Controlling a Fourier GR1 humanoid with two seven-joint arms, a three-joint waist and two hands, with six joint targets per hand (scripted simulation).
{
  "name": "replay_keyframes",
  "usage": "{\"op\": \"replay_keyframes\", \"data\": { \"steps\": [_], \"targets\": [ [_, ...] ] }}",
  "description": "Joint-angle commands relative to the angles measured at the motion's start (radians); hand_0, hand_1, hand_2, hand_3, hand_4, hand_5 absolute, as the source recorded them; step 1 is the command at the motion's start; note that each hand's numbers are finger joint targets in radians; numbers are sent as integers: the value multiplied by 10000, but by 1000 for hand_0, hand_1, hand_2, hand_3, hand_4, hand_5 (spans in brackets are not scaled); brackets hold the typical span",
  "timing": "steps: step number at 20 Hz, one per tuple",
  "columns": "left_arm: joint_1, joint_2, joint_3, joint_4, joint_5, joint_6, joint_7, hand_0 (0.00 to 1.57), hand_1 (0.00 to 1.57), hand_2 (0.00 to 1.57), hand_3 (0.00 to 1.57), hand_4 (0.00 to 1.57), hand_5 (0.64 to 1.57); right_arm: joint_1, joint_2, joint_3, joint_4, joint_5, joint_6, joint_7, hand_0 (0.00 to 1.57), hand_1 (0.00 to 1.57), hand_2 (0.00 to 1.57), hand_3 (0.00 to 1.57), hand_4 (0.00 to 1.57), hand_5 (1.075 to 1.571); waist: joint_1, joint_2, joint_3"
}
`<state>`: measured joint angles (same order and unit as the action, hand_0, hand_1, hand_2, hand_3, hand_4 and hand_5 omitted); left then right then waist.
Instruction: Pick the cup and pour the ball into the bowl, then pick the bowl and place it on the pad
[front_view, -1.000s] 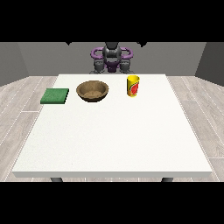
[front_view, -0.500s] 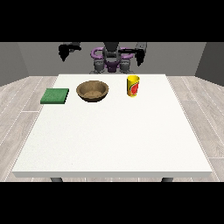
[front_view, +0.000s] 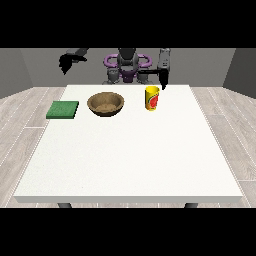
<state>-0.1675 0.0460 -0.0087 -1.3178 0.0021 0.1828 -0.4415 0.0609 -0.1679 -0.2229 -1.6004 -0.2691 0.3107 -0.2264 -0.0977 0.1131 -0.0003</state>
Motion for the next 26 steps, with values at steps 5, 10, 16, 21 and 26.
{"op": "replay_keyframes", "data": {
  "steps": [5,10,16,21,26],
  "targets": [
    [-1457,-231,797,3083,-181,516,-1503,0,0,0,0,0,1456,-612,-476,-526,625,-440,385,250,0,0,0,0,250,1570,-218,2,0],
    [-2356,37,1434,4515,-116,773,-2462,340,340,0,0,0,1476,-558,-522,-426,1052,-123,1007,-855,0,0,0,0,266,1569,-607,700,-1],
    [-1799,-122,1342,5379,-987,2194,-3964,1296,1296,1571,1571,1148,1561,-880,-1498,-1559,1609,-1323,1819,-844,0,0,0,0,217,1570,-879,1384,0],
    [-2698,-53,1025,6039,-1605,2949,-2703,1304,1304,1571,1571,1205,1556,-692,-1493,-1428,1971,-1117,1804,-388,0,0,0,0,343,1569,-628,295,2],
    [-2912,181,-364,5867,-3695,4585,-695,1328,1328,1571,1571,1211,1559,-628,-1937,-1549,2824,-1187,2080,81,0,0,0,0,420,1571,-440,-1056,31]
  ]
}}
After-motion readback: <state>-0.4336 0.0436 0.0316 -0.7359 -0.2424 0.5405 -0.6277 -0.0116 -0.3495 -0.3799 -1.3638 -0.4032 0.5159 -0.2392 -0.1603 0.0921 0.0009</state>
